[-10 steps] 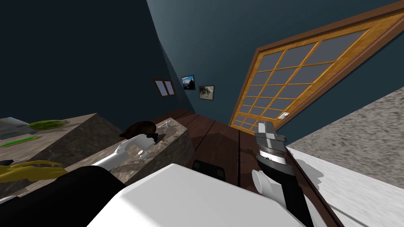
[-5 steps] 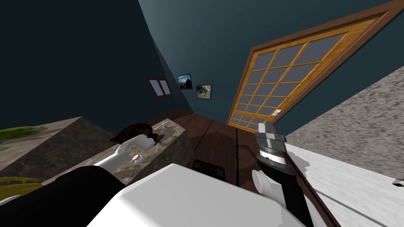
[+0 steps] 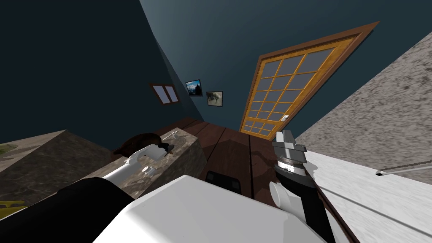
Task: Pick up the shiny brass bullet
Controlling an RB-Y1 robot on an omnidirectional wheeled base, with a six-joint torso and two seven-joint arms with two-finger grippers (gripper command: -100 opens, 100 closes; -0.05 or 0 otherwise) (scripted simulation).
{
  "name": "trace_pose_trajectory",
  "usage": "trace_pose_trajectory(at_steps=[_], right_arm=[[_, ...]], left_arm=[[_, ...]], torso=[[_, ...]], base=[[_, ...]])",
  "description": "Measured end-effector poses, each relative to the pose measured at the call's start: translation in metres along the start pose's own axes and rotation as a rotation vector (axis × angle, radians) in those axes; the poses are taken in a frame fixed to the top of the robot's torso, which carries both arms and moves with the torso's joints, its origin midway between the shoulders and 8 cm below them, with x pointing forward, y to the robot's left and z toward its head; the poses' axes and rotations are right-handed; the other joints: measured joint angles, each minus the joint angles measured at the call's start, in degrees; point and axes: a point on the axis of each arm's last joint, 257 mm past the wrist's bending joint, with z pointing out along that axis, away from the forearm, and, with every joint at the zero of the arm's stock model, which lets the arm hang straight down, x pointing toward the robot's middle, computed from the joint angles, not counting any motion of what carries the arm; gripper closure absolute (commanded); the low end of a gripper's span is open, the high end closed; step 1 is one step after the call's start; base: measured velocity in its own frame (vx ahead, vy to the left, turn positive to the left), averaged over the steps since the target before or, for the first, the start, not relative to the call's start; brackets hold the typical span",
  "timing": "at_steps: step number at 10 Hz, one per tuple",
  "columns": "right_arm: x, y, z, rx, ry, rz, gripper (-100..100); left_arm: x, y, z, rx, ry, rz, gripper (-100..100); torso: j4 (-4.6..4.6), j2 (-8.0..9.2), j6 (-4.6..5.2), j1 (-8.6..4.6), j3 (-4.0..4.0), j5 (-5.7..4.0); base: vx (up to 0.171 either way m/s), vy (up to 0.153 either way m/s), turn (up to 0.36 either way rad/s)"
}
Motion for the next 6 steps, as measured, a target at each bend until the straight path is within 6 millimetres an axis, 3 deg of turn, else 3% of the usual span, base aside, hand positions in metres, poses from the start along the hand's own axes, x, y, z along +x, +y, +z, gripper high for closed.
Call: trace_pose_trajectory(at_steps=[3, 4, 5, 6], right_arm=[[0.0000, 0.0000, 0.0000, 0.000, 0.000, 0.000, 0], [0.0000, 0.0000, 0.0000, 0.000, 0.000, 0.000, 0], [0.0000, 0.0000, 0.0000, 0.000, 0.000, 0.000, 0], [-0.0001, -0.0001, -0.0001, 0.000, 0.000, 0.000, 0]], left_arm=[[-0.0002, 0.0000, 0.0000, 0.000, 0.000, -0.001, 100], [-0.0001, -0.0001, 0.0000, 0.000, 0.000, -0.001, 0], [-0.0001, -0.0002, 0.0000, 0.000, 0.000, -0.001, 100], [0.0009, -0.0028, -0.0028, 0.008, 0.003, 0.009, 100]], torso=[[-0.04, -0.11, 0.00, -0.02, -0.07, 0.00], [-0.04, -0.11, 0.00, -0.02, -0.07, 0.00], [-0.04, -0.12, 0.00, -0.03, -0.08, 0.00], [-0.07, -0.25, -0.12, -0.08, -0.14, -0.04]], base=[[0.000, 0.000, 0.000], [0.000, 0.000, 0.000], [0.064, -0.014, 0.218], [0.125, -0.055, 0.291]])
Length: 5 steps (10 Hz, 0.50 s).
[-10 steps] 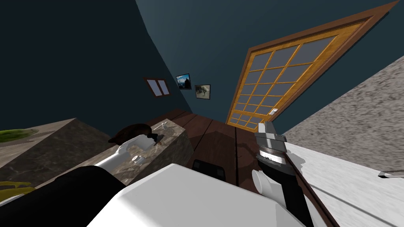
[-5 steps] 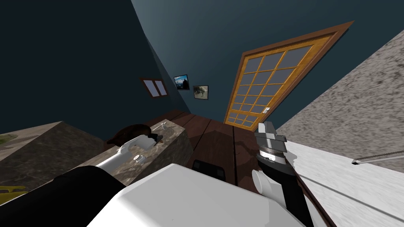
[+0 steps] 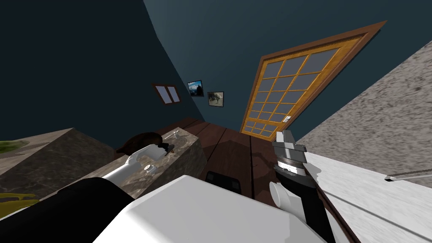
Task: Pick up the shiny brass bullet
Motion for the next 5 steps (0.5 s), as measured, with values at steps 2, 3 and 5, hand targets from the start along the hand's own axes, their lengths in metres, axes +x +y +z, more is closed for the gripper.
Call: trace_pose_trajectory(at_steps=[2, 3, 5], right_arm=[[0.0000, 0.0000, 0.0000, 0.000, 0.000, 0.000, 0], [0.0000, 0.0000, 0.0000, 0.000, 0.000, 0.000, 0], [0.0001, 0.0001, 0.0001, 0.000, 0.000, 0.000, 0]], left_arm=[[0.0029, -0.0050, -0.0063, 0.016, 0.009, 0.029, 100], [0.0049, -0.0068, -0.0099, 0.026, 0.014, 0.043, 100], [0.0068, -0.0101, -0.0134, 0.038, 0.019, 0.058, 0]], torso=[[-0.05, -0.23, 0.11, -0.19, -0.14, -0.04], [-0.05, -0.23, 0.11, -0.13, -0.14, -0.04], [-0.03, -0.08, 0.17, -0.04, -0.06, -0.01]], base=[[0.102, -0.045, 0.176], [0.083, -0.030, 0.155], [0.019, -0.011, 0.012]])
